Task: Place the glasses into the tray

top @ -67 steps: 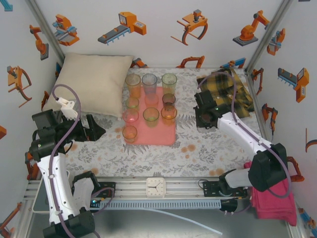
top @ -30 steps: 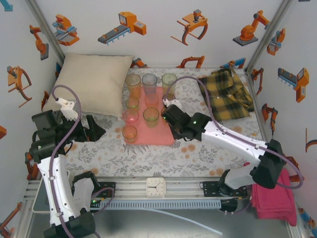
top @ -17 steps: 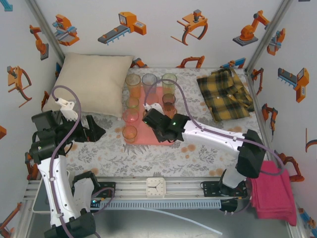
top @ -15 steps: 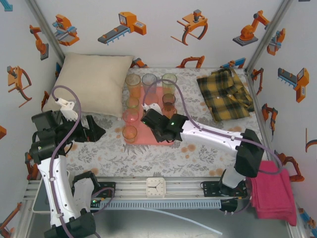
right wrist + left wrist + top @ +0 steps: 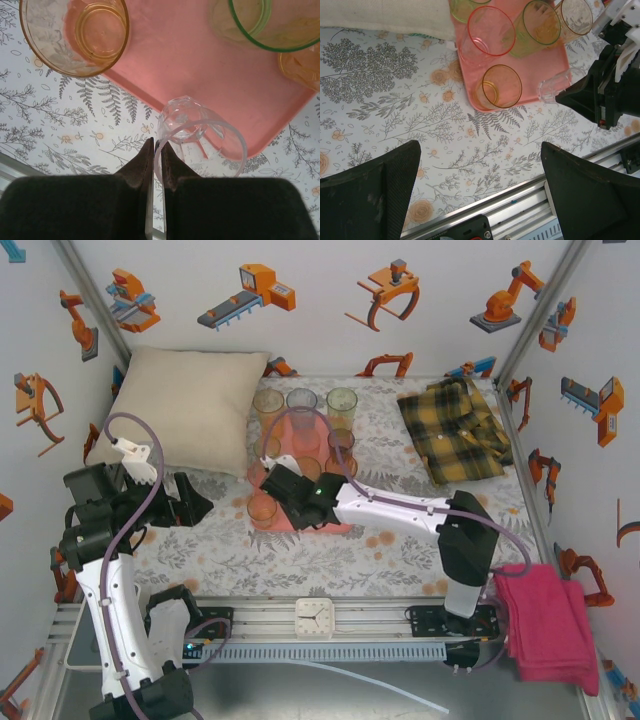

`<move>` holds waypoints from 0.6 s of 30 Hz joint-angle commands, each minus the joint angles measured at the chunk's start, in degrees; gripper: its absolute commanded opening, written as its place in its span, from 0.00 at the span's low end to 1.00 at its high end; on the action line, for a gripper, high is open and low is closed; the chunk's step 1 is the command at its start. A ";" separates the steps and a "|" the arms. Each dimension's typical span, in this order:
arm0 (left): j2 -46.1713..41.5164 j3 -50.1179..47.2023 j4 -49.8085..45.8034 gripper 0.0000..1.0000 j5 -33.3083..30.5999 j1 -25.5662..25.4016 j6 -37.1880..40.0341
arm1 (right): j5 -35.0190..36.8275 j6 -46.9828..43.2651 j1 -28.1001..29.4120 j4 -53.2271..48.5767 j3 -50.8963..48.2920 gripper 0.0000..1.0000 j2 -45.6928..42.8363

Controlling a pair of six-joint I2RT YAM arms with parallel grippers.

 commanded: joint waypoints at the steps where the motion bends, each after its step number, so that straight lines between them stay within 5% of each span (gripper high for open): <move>1: -0.26 -0.18 0.73 0.98 0.92 0.39 -0.69 | -0.30 0.25 0.45 1.52 2.66 0.07 1.29; 18: -0.79 -0.86 0.68 0.98 0.89 0.39 -0.60 | -0.65 -0.77 0.42 1.46 7.90 0.08 8.94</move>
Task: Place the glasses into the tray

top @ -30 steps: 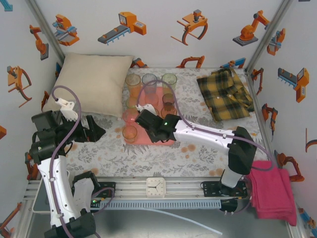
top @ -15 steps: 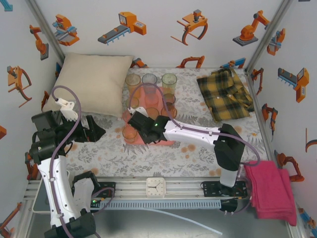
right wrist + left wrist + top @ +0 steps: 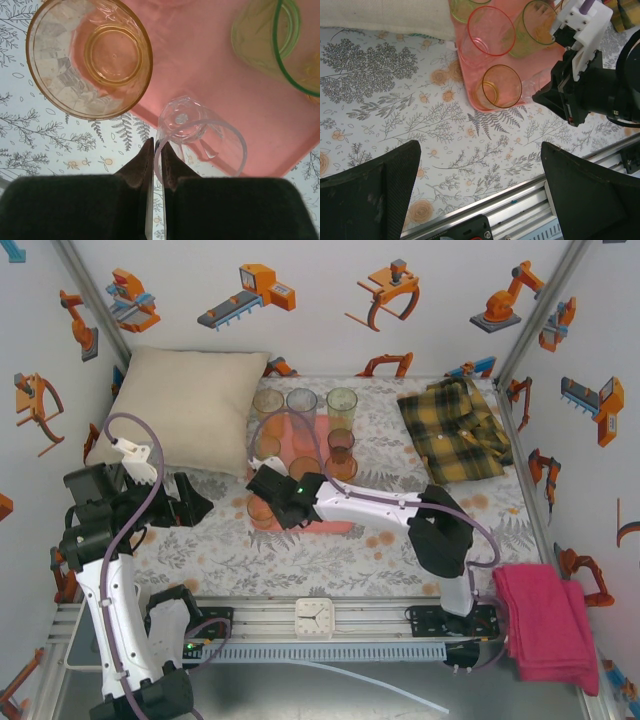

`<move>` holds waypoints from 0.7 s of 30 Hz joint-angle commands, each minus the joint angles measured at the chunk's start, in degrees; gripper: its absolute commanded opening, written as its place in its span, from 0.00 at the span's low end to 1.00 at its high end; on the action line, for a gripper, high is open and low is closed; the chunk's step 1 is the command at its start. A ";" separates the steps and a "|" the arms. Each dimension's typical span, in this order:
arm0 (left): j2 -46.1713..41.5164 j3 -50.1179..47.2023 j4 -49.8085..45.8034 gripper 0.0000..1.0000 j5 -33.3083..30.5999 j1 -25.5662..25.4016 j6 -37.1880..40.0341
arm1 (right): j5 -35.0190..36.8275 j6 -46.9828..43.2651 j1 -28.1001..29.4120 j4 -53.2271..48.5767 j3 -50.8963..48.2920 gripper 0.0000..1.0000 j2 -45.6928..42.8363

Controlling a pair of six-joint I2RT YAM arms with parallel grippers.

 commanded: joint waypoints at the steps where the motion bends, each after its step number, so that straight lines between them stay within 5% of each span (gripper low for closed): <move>1: -0.54 -0.80 0.74 0.98 0.94 0.39 -0.55 | -0.25 -0.48 0.38 0.42 2.50 0.09 0.88; 21: -0.61 -0.92 0.86 0.98 0.99 0.39 -0.58 | -1.87 -0.44 0.46 0.18 3.67 0.13 3.21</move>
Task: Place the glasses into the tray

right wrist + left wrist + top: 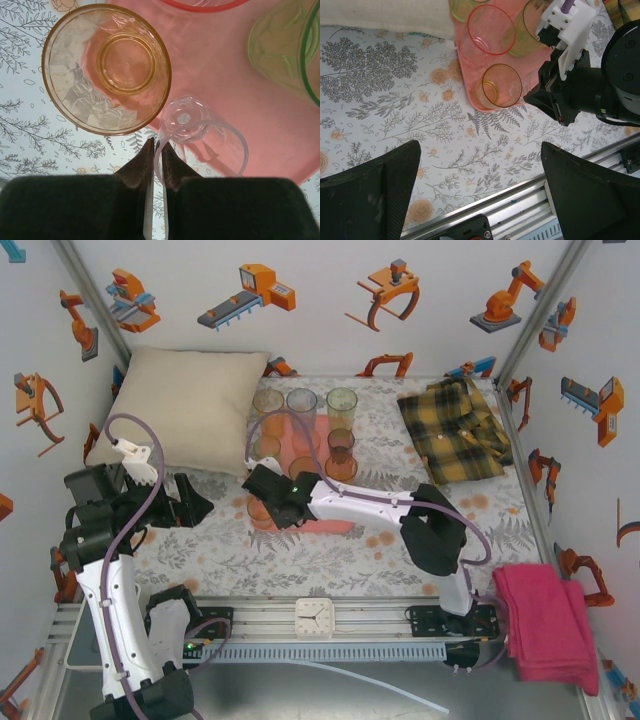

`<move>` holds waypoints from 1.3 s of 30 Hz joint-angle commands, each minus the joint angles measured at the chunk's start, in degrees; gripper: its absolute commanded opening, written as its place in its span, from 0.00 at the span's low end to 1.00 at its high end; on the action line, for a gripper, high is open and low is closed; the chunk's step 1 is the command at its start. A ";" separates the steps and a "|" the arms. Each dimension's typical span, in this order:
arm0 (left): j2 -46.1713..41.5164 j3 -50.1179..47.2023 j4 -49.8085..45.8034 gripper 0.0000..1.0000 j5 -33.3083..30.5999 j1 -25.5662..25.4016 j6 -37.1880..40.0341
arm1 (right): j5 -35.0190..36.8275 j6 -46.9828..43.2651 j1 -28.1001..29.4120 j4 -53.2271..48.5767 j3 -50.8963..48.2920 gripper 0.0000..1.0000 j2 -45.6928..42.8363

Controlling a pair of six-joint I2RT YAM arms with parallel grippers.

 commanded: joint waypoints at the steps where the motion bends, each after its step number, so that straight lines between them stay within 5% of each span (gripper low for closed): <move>1: -0.45 -0.57 0.80 0.98 0.98 0.39 -0.60 | -0.06 -0.44 0.40 -0.19 1.33 0.14 0.78; 25: -0.52 -0.75 0.92 0.98 1.03 0.39 -0.53 | 3.67 -0.56 0.44 -3.85 2.06 0.18 1.56; 39: -0.25 -0.22 0.86 0.98 0.87 0.39 -0.43 | 4.43 -1.92 0.44 -4.28 3.73 0.34 0.37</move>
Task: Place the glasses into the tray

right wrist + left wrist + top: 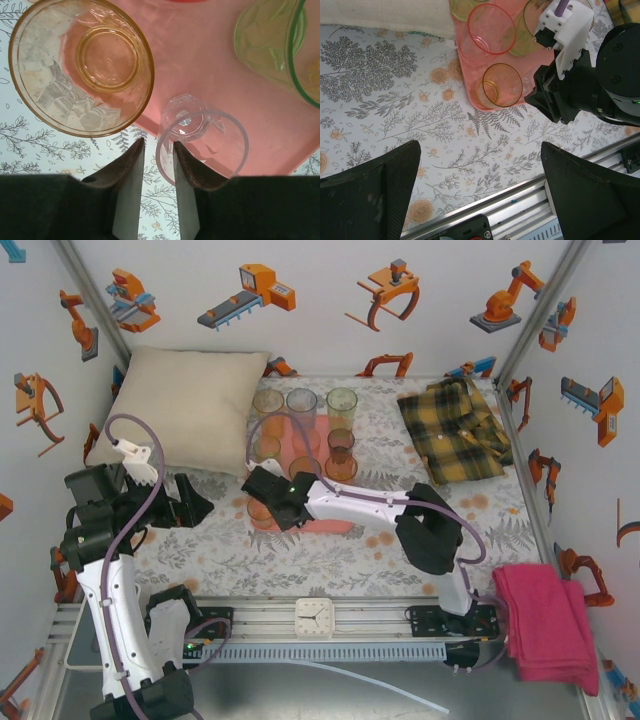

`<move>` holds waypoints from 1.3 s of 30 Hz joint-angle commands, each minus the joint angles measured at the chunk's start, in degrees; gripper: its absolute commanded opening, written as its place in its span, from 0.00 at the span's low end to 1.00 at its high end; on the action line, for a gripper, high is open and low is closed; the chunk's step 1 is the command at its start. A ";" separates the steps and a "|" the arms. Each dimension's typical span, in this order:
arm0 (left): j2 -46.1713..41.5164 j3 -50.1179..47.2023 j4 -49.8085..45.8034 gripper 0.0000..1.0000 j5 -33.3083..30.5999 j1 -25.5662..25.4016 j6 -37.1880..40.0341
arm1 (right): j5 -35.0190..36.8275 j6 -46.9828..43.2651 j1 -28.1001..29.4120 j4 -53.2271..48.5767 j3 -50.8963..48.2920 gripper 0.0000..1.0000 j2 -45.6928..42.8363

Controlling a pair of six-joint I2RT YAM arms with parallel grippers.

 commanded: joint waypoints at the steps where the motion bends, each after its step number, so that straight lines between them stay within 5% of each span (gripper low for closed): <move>1: -0.27 0.16 0.73 0.98 0.85 0.39 -0.44 | 2.24 -1.52 0.35 -1.52 2.64 0.35 -1.08; 18: 2.29 7.73 -2.87 0.97 -6.86 0.18 2.75 | 5.77 -8.16 -4.18 0.42 1.26 0.48 -20.51; 21: 1.93 7.88 -1.89 0.97 -8.72 0.21 1.74 | 3.70 -8.02 -8.06 1.22 -1.88 0.58 -25.92; 30: 1.83 5.93 7.10 0.97 -17.48 0.21 -8.16 | 3.69 -6.33 -19.44 3.95 -16.19 0.72 -43.07; 34: 2.01 2.68 13.67 0.97 -20.58 0.21 -13.64 | 9.19 -9.12 -22.69 10.85 -26.44 0.99 -52.87; 39: 2.18 -4.66 25.52 0.97 -24.56 0.17 -20.45 | 9.95 -8.94 -30.08 14.56 -36.07 0.99 -62.20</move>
